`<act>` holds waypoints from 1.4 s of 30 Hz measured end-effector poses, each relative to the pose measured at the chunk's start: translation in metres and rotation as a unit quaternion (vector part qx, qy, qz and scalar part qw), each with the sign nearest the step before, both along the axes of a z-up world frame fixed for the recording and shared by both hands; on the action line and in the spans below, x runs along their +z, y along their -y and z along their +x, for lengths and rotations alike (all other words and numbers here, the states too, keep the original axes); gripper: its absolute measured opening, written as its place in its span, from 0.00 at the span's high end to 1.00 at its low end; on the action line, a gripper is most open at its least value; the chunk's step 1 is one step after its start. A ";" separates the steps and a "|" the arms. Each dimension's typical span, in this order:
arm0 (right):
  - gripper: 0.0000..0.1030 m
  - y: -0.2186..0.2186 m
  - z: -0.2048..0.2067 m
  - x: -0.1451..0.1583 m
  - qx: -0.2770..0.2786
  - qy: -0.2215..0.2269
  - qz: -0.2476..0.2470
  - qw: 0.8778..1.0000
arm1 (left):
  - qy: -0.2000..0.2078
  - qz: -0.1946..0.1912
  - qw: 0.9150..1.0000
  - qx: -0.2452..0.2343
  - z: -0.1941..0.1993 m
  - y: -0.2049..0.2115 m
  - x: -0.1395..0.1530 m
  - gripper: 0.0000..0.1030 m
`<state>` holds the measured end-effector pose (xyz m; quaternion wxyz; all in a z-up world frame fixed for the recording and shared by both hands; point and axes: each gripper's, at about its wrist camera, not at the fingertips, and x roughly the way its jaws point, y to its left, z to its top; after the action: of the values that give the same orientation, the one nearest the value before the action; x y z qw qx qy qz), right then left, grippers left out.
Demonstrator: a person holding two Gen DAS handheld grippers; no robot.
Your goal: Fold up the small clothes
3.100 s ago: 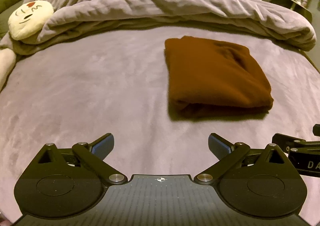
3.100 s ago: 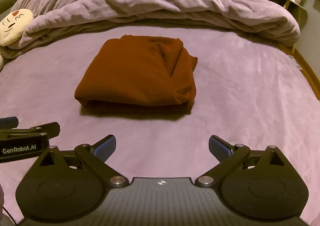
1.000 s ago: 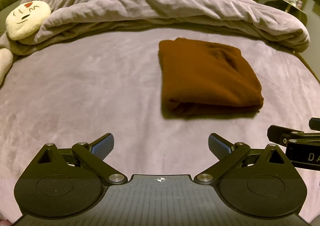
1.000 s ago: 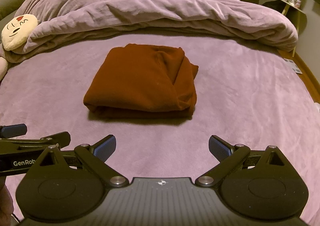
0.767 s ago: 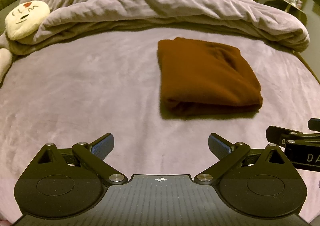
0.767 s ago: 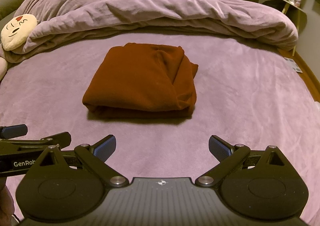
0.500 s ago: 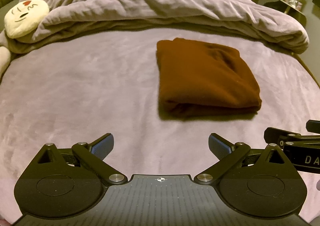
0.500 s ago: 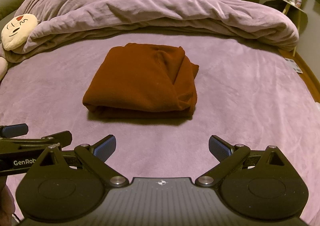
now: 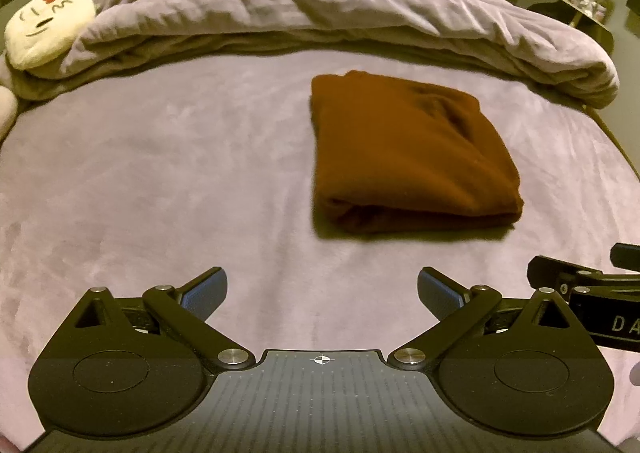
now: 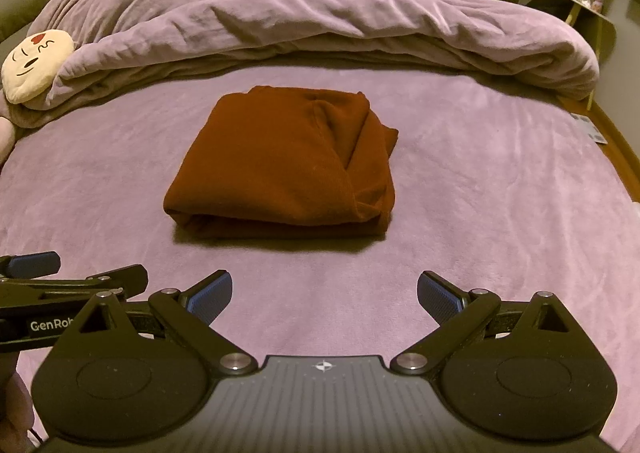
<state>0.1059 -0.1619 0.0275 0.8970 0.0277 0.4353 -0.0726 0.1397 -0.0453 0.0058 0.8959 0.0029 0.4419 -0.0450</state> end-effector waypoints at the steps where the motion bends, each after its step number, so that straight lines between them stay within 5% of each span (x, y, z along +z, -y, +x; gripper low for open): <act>1: 0.04 0.001 0.000 0.000 0.000 0.000 0.000 1.000 | 0.001 0.000 1.000 0.000 0.000 0.000 0.000 0.00; 42: 0.04 0.008 -0.005 0.000 -0.013 0.004 -0.002 1.000 | 0.022 0.044 0.999 -0.018 -0.011 0.016 -0.004 0.00</act>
<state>0.1006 -0.1698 0.0271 0.8978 0.0315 0.4310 -0.0847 0.1285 -0.0611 0.0016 0.9036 0.0509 0.4232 -0.0416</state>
